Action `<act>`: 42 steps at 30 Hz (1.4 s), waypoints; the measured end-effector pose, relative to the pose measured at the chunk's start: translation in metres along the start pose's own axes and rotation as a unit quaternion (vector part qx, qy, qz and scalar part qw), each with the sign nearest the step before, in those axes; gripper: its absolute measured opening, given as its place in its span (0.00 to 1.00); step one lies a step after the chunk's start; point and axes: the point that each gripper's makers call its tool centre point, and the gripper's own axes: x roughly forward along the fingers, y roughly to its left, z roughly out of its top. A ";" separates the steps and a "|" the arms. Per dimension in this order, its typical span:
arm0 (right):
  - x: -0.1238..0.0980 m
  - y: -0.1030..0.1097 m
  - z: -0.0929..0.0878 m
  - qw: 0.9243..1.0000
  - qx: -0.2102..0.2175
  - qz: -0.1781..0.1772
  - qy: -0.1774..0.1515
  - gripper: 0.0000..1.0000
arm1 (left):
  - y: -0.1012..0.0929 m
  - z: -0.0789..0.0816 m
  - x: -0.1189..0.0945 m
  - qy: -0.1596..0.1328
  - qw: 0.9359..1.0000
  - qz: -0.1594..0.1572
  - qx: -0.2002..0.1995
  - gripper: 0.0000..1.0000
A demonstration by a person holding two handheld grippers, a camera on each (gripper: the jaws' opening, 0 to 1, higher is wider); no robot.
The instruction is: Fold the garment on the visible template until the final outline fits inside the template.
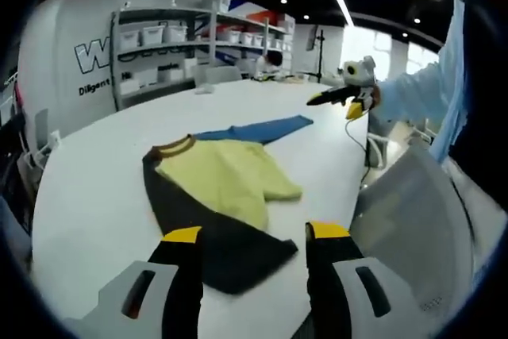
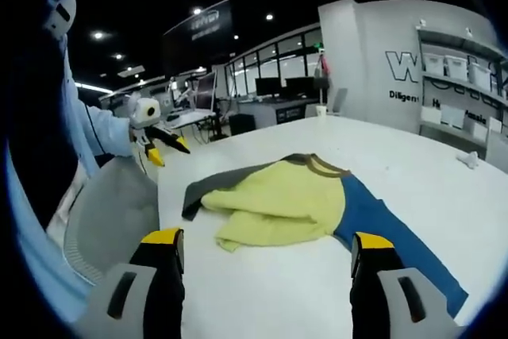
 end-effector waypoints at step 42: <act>-0.006 -0.005 0.007 1.000 0.022 -0.014 -0.017 0.83 | -0.028 -0.084 0.072 0.149 0.972 -0.057 0.174 0.19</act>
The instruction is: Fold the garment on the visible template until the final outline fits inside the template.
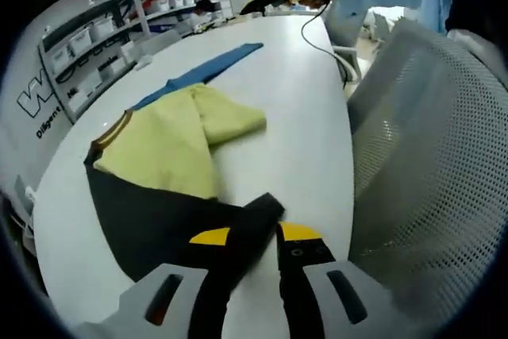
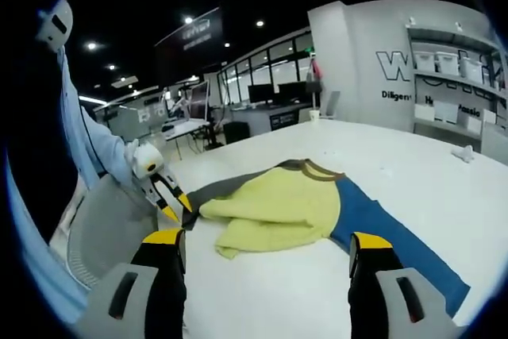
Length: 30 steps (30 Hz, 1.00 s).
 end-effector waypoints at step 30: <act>-0.001 -0.004 -0.002 1.000 0.006 -0.007 0.000 0.81 | 0.064 0.011 -0.075 -0.046 0.995 0.084 -0.025 0.00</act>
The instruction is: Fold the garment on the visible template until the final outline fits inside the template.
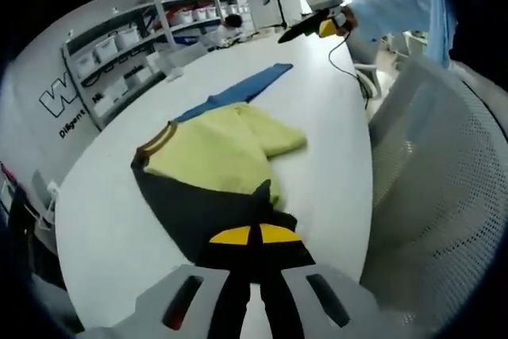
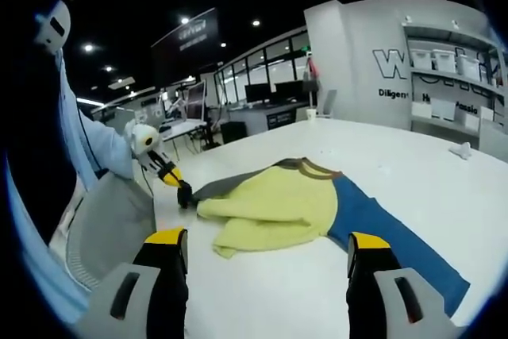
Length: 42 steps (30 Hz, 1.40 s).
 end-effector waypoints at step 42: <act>-0.002 -0.005 -0.012 1.000 0.013 -0.019 0.017 0.80 | 0.231 -0.042 -0.100 0.032 0.953 0.284 -0.103 0.00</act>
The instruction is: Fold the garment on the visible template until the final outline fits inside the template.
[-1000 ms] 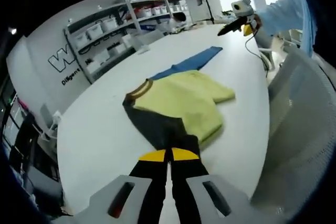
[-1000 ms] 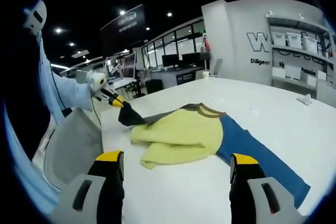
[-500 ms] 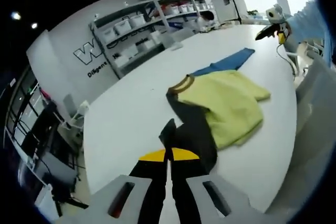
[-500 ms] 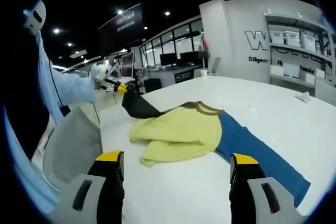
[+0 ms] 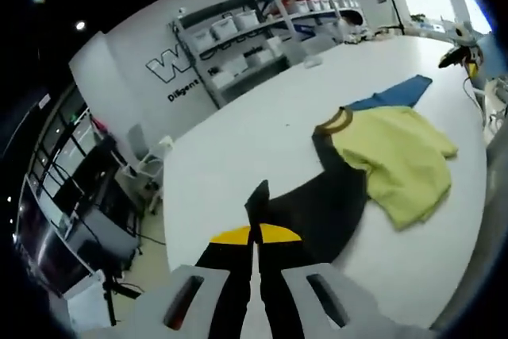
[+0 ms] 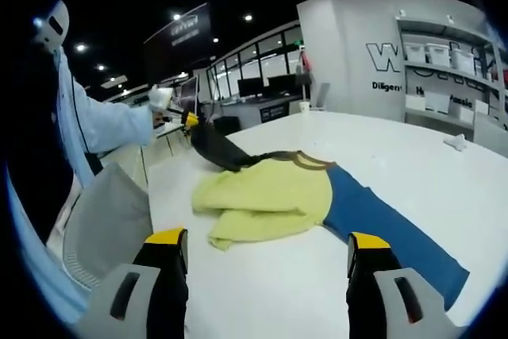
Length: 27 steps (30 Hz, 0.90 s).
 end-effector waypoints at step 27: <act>0.001 -0.001 -0.004 0.999 0.008 -0.021 0.025 0.80 | 0.053 -0.088 0.027 0.105 0.990 0.072 -0.060 0.00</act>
